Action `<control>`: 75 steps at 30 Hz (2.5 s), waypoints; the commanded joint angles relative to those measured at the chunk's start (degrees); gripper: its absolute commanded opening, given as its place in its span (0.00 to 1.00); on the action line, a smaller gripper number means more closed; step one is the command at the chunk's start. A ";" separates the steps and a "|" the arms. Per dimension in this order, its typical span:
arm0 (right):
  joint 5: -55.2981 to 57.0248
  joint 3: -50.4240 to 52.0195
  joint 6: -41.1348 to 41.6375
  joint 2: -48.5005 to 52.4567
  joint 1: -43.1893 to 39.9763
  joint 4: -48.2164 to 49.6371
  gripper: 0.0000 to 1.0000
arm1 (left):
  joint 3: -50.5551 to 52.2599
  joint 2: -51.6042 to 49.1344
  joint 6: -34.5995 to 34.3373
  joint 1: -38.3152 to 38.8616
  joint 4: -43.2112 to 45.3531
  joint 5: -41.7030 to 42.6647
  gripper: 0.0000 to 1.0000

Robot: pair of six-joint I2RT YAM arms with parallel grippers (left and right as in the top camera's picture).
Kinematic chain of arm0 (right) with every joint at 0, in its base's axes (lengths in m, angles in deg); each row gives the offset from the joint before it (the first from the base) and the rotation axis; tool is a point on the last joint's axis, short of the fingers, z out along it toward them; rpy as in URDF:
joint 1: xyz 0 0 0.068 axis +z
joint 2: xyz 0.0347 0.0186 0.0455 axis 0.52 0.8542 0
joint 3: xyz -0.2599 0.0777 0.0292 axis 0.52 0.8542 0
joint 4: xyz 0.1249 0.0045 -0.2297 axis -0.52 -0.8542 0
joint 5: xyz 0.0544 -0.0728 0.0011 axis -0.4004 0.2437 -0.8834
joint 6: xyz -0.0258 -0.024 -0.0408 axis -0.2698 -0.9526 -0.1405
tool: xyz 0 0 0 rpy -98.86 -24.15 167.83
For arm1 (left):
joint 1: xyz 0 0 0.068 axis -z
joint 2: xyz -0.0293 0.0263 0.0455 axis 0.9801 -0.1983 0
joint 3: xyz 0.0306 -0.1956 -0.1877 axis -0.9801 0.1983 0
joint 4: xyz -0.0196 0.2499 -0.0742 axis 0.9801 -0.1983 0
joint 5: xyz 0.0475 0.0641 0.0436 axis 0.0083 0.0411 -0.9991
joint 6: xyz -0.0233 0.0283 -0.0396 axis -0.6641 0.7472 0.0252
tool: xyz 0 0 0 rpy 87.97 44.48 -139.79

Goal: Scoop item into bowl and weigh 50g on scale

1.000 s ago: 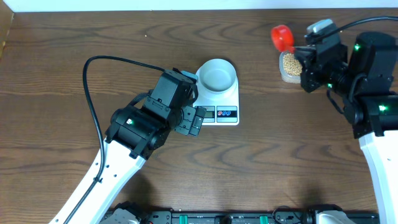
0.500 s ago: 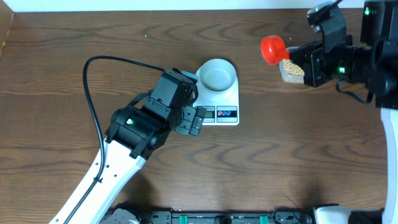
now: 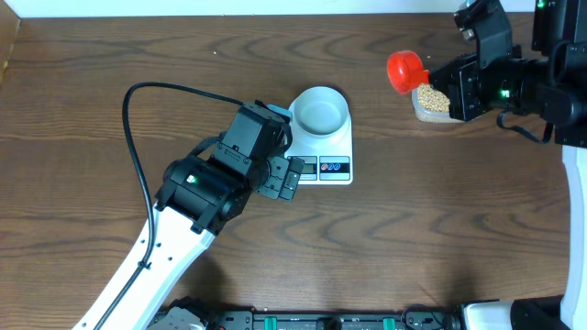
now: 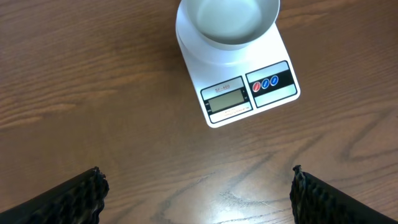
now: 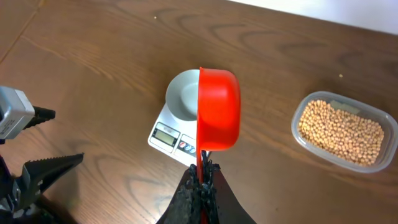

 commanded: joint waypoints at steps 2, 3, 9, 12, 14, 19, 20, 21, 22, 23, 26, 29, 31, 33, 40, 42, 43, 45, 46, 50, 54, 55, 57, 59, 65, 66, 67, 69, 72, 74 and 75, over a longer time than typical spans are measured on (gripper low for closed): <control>0.28 -1.42 2.10 0.31 0.33 -0.17 0.01 | 0.39 -0.33 1.16 -0.28 0.00 0.13 0.96; 0.26 -1.42 2.10 0.46 0.33 -0.22 0.01 | 0.39 -0.33 1.16 -0.28 0.00 0.13 0.96; 0.22 -1.42 2.54 1.92 0.33 -0.22 0.01 | 0.39 -0.33 1.14 -0.28 0.76 0.15 0.96; 0.24 -1.42 2.51 2.36 0.33 0.26 0.01 | 0.39 -0.42 1.16 -0.26 4.94 0.15 0.96; 0.26 -1.44 2.49 2.36 0.31 1.70 0.01 | 0.39 -0.42 1.16 -0.28 5.66 0.13 0.96; 0.24 -1.97 0.94 2.32 0.28 4.46 0.01 | 0.44 -0.39 1.16 -0.28 5.42 0.13 0.96; 0.26 -1.97 -0.52 2.32 0.28 4.57 0.01 | 0.44 -0.39 1.16 -0.28 5.42 0.13 0.96; 0.24 -1.95 -1.99 2.32 0.28 4.72 0.01 | 0.44 -0.39 1.16 -0.28 5.42 0.13 0.96; 0.24 -1.95 -3.17 2.32 0.31 4.79 0.01 | 0.44 -0.39 1.16 -0.28 5.42 0.13 0.96; 0.24 -1.95 -4.35 2.36 0.33 4.81 0.01 | 0.44 -0.39 1.14 -0.28 5.44 0.15 0.96; 0.24 -1.95 -6.56 2.43 0.42 5.07 0.01 | 0.44 -0.39 1.16 -0.28 5.44 0.13 0.96; 0.22 -1.79 -6.54 2.54 0.66 4.90 0.01 | 0.44 -0.50 2.08 -0.28 10.43 -0.96 0.96; 0.24 -1.73 -6.54 2.54 0.98 4.26 0.01 | 0.44 -0.50 2.01 -0.28 12.13 -0.94 0.96; 0.22 -1.73 -6.99 2.54 1.09 3.76 0.01 | 0.44 -0.50 2.03 -0.28 12.66 -0.96 0.96; 0.07 -1.73 -6.60 2.38 1.68 -0.52 0.01 | 0.46 -0.81 1.79 -0.17 16.57 2.64 0.98; 0.07 -1.73 -6.60 2.40 1.68 -1.73 0.01 | 0.55 -2.01 1.79 -0.17 16.55 7.74 0.98; 0.09 -1.73 -6.62 2.40 1.68 -2.16 0.01 | 0.74 -2.97 1.77 -0.15 16.63 10.75 0.98; 0.24 -1.73 -7.23 2.40 1.68 -3.15 0.01 | 1.22 -5.97 0.07 0.09 16.55 14.19 0.98; 0.33 -1.73 -7.63 2.40 1.68 -3.54 0.01 | 1.44 -8.35 -1.97 0.44 16.28 13.92 0.98; 2.32 -1.73 -8.24 2.40 1.68 -4.37 0.01 | 1.49 -17.90 -5.66 1.86 17.27 8.98 0.98; 4.85 -1.73 -8.24 2.40 1.66 -4.74 0.01 | 1.49 -24.81 -8.48 2.97 19.30 7.37 0.98; 5.57 -1.73 -8.24 2.40 1.66 -4.76 0.01 | 1.49 -25.66 -8.59 3.17 19.17 7.32 0.98; 5.84 -1.73 -8.24 2.40 1.68 -4.68 0.01 | 1.49 -27.54 -8.57 3.43 18.58 7.28 0.98; 5.84 -1.73 -8.24 2.40 1.68 -4.48 0.01 | 1.49 -29.03 -8.57 3.43 18.25 6.54 0.98; 5.86 -1.73 -8.24 2.40 1.66 -4.28 0.01 | 1.49 -33.09 -8.61 3.50 19.41 6.47 0.08; 5.88 -1.73 -8.24 2.40 1.68 -4.24 0.01 | 1.49 -33.68 -8.79 3.50 19.89 6.49 0.08; 5.97 -1.73 -8.24 2.40 1.68 -4.11 0.01 | 1.49 -34.40 -9.09 3.52 20.39 6.51 0.07; 6.32 -1.73 -8.24 2.40 1.68 -3.74 0.01 | 1.49 -35.47 -9.29 3.63 21.14 6.49 0.07; 7.13 -1.73 -8.24 2.40 1.68 -3.39 0.01 | 1.49 -36.48 -9.27 4.15 22.53 6.47 0.07; 7.48 -1.73 -8.24 2.40 1.68 -3.37 0.01 | 1.49 -36.70 -9.27 4.66 23.61 6.45 0.07; 7.56 -1.73 -8.24 2.40 1.66 -3.39 0.01 | 1.49 -36.72 -9.27 4.90 24.13 6.45 0.07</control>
